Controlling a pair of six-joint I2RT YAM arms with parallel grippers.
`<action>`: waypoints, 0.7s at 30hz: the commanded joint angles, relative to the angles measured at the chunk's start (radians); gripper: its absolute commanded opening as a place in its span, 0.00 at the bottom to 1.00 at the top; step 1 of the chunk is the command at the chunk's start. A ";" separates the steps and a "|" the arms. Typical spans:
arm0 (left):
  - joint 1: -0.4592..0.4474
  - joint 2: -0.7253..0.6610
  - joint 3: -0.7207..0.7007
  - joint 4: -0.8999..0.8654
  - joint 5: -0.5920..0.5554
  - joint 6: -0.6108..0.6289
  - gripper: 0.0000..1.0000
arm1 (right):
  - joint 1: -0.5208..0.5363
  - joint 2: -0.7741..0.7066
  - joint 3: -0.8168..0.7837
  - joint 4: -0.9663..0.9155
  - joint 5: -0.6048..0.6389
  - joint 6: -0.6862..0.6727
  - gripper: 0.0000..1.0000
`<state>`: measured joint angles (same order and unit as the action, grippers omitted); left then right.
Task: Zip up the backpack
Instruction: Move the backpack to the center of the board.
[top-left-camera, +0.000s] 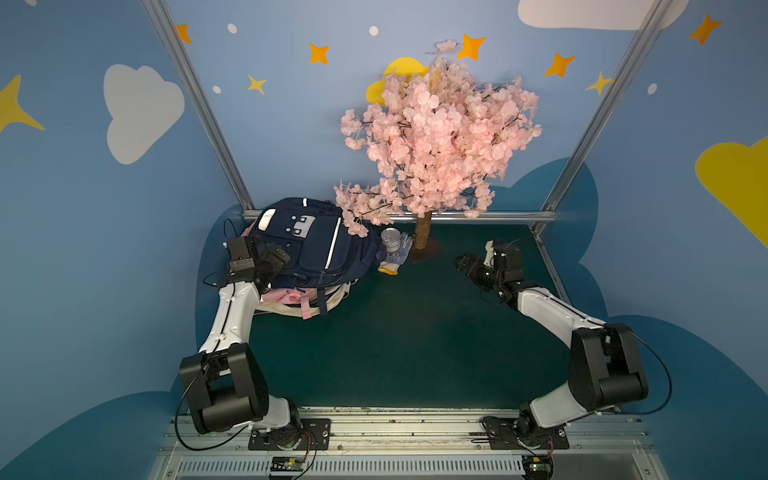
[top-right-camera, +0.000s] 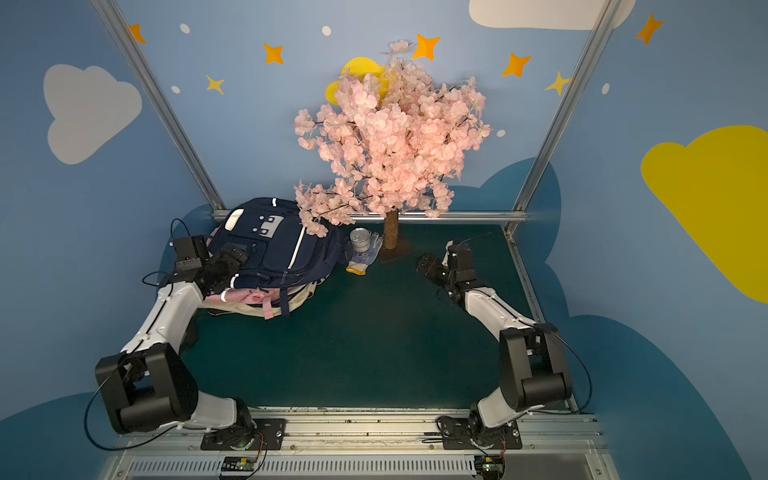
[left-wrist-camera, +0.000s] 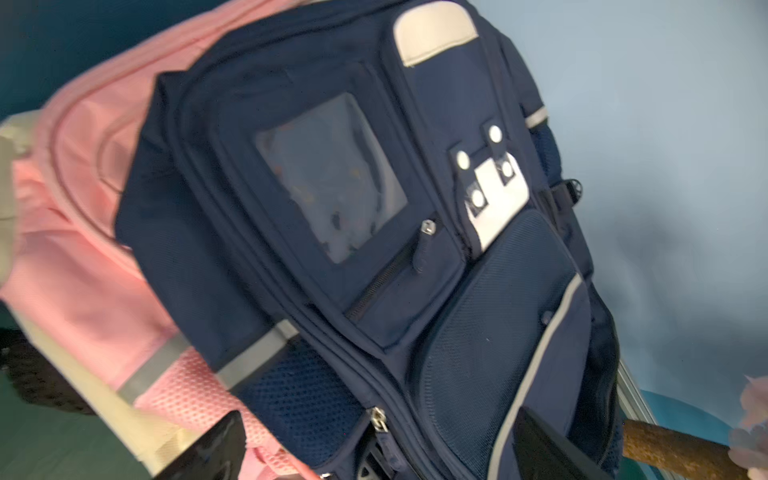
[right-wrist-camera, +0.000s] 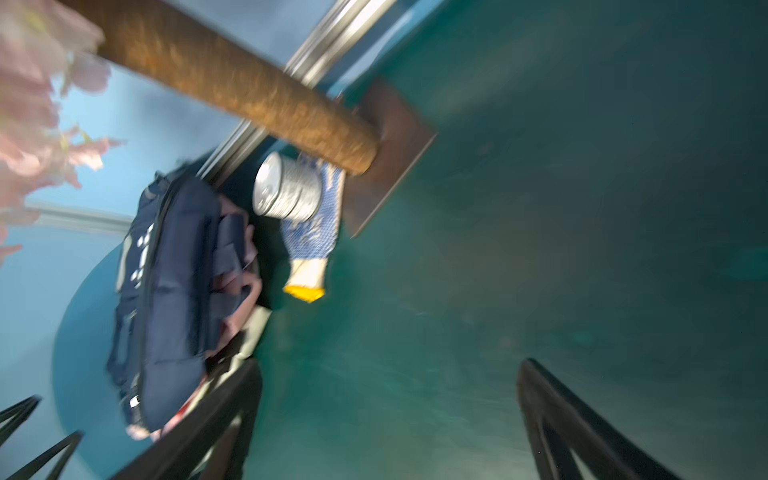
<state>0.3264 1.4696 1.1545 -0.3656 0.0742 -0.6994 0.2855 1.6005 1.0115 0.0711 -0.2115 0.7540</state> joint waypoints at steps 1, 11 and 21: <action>0.063 0.070 0.061 -0.150 -0.013 0.020 1.00 | 0.087 0.104 0.124 0.025 -0.049 0.110 0.96; 0.119 0.296 0.296 -0.258 -0.129 0.089 0.96 | 0.275 0.409 0.498 -0.021 -0.126 0.150 0.94; 0.126 0.467 0.430 -0.298 -0.052 0.091 0.80 | 0.373 0.562 0.766 -0.208 -0.063 0.109 0.94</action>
<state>0.4515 1.9228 1.5593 -0.6159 -0.0055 -0.6201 0.6403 2.1197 1.7306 -0.0566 -0.2977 0.8799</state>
